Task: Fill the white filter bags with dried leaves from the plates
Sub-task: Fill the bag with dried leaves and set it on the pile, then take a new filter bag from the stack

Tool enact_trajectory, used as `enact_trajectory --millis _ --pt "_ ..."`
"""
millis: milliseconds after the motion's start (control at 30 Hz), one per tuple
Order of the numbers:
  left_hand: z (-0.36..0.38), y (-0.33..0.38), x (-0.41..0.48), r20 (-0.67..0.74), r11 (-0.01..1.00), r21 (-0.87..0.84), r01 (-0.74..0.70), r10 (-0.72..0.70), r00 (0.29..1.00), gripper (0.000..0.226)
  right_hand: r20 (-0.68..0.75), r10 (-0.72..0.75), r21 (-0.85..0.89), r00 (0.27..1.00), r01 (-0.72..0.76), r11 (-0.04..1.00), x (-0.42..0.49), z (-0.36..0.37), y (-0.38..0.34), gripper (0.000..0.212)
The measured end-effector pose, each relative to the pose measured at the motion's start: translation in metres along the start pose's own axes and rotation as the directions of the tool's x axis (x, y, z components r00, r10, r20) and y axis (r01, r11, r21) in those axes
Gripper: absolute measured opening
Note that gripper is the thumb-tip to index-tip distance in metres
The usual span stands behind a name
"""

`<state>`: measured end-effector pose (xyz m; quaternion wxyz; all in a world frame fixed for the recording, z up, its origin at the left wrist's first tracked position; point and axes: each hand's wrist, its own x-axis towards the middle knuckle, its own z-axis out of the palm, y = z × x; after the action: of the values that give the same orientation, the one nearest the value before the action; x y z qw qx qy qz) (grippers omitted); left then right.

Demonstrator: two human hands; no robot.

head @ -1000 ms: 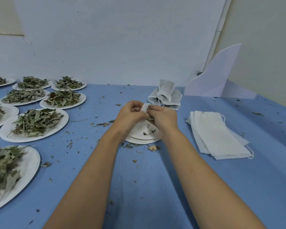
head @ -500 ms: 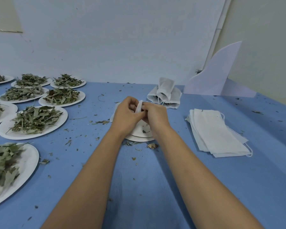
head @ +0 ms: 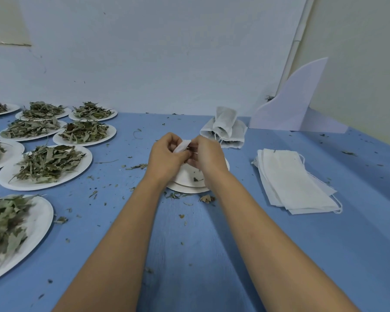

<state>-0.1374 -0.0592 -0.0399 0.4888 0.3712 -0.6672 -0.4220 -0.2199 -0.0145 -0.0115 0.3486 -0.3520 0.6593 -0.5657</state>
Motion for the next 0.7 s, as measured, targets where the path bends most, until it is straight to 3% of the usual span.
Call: enact_trajectory --millis 133,333,567,700 --pt "0.0 -0.001 0.0 -0.04 0.999 -0.051 0.018 -0.02 0.999 0.025 -0.005 -0.042 -0.087 0.999 0.042 0.995 0.0 0.004 0.0 0.034" --pt "-0.001 -0.002 0.001 -0.087 0.994 -0.101 0.039 -0.048 0.995 0.031 0.016 -0.139 -0.169 0.99 0.14 0.976 -0.001 -0.001 -0.007 0.029" --pt "-0.003 -0.001 0.0 -0.13 0.994 -0.105 0.037 -0.05 0.99 0.03 -0.113 -0.295 -0.214 0.949 0.267 0.94 -0.005 -0.019 -0.011 0.016" --pt "-0.004 0.002 -0.001 -0.084 0.983 -0.177 0.043 -0.058 0.995 0.031 0.004 -0.285 -0.341 0.959 0.269 0.901 -0.002 -0.027 -0.006 0.02"
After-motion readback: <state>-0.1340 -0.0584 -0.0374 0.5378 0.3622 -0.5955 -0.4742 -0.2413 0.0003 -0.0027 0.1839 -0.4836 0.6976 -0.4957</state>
